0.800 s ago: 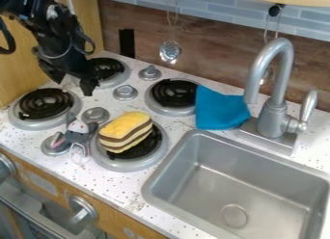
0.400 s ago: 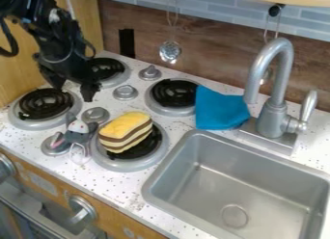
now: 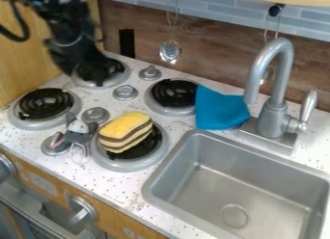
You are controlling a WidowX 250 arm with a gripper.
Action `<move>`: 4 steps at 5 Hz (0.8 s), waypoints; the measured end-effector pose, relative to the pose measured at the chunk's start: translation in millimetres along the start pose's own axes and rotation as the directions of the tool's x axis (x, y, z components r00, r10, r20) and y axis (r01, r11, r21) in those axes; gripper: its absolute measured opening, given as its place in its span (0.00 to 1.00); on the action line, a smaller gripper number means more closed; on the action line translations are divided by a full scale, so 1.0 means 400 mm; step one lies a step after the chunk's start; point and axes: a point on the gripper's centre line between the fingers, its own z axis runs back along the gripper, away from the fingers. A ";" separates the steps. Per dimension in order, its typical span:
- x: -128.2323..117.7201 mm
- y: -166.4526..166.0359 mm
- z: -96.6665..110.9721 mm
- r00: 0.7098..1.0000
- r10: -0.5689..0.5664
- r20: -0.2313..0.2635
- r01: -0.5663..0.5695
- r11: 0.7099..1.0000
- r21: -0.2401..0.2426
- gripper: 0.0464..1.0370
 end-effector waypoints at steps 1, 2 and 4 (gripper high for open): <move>0.048 -0.131 -0.014 0.998 -0.049 0.027 0.052 0.992 -0.113 0.96; 0.071 -0.241 -0.074 0.992 -0.121 0.022 0.123 0.975 -0.185 0.96; 0.130 -0.380 -0.157 0.983 -0.169 0.075 0.182 0.954 -0.237 0.96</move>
